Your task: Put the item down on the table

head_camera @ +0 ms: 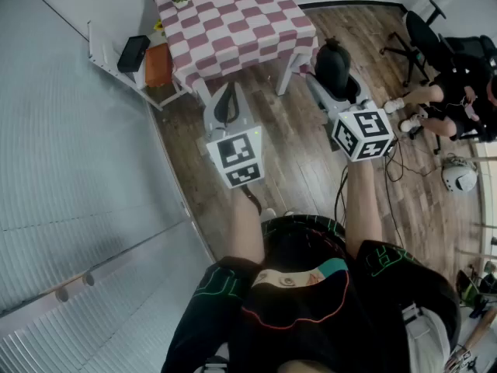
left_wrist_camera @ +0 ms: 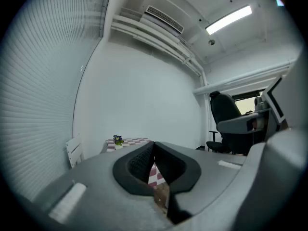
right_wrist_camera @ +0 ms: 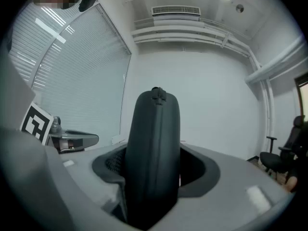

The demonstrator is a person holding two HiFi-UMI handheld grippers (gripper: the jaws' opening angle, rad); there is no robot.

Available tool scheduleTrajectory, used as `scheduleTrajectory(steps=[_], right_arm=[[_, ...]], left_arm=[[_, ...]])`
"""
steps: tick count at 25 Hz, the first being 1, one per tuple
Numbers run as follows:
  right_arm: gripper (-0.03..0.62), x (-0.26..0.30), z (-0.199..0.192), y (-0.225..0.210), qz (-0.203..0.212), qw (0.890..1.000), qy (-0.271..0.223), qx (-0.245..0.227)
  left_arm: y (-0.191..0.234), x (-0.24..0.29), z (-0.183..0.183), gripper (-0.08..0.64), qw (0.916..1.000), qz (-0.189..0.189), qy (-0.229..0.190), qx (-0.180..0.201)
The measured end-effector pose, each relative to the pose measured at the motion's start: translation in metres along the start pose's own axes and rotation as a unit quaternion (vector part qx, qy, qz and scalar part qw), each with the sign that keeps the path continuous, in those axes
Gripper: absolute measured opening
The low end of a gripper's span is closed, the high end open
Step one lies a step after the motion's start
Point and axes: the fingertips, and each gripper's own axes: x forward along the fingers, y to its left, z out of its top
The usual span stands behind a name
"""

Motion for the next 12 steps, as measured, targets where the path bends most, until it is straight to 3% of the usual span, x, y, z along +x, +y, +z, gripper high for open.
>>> scheduleTrajectory(steps=[12], right_arm=[[0.287, -0.049, 0.000, 0.005, 0.015, 0.999, -0.031, 0.014]], left_arm=[[-0.044, -0.042, 0.013, 0.009, 0.9995, -0.005, -0.014, 0.029]])
